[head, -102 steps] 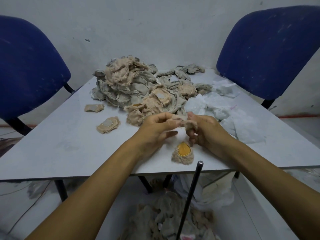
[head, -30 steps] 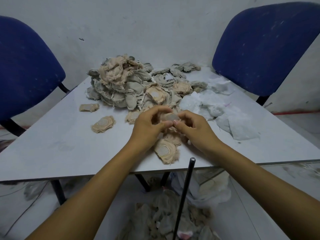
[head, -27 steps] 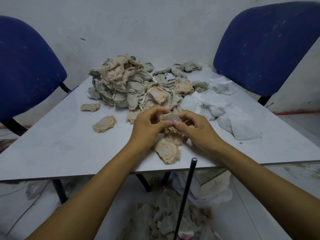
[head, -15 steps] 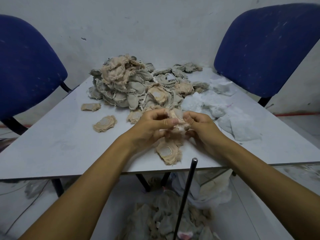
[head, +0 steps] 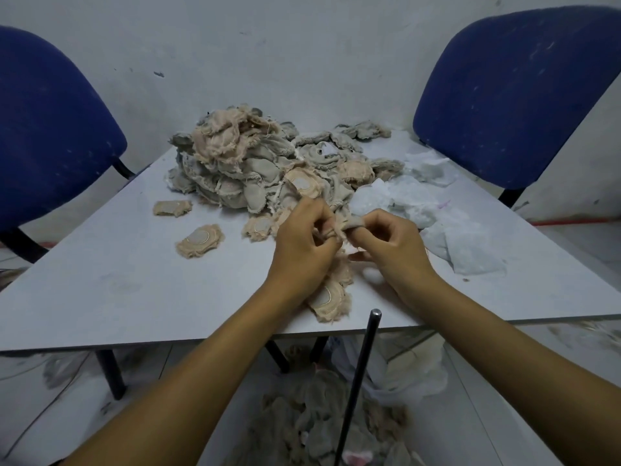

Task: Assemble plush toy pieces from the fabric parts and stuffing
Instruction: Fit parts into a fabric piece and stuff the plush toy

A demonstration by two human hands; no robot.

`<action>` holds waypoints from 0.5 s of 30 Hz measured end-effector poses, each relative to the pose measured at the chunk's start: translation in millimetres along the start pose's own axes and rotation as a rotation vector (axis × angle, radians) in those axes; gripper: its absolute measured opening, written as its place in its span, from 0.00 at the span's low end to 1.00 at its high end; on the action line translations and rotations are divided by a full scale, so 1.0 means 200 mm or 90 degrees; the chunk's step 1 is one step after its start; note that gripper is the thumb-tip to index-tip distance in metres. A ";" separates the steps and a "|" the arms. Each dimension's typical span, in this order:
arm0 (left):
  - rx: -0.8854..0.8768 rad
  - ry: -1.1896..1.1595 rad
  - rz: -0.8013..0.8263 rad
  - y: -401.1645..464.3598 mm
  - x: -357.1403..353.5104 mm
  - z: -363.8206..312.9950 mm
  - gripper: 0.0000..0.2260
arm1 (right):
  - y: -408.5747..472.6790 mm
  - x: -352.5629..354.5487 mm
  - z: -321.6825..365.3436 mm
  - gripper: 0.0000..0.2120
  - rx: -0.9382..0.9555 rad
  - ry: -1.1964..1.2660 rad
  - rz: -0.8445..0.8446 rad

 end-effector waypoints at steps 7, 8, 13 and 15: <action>0.104 -0.144 0.186 -0.04 -0.08 0.02 0.10 | 0.00 0.06 0.06 0.16 0.118 -0.168 -0.069; 0.132 -0.164 0.173 -0.03 -0.08 0.03 0.10 | -0.01 0.04 0.07 0.17 0.136 -0.166 -0.046; 0.209 -0.205 0.152 0.02 -0.02 0.07 0.03 | -0.02 0.00 0.10 0.19 0.214 -0.237 0.003; 0.195 -0.172 0.139 0.03 0.00 0.08 0.05 | -0.02 -0.02 0.11 0.14 0.206 -0.200 0.033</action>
Point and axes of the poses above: each hand's wrist, its own y-axis towards the middle knuckle, its own x-axis out of the back of the hand, z = x × y, the point moved 5 cm from there along y, towards the middle knuckle, and after that the axes turned 7 degrees about x, right-handed, at the moved point
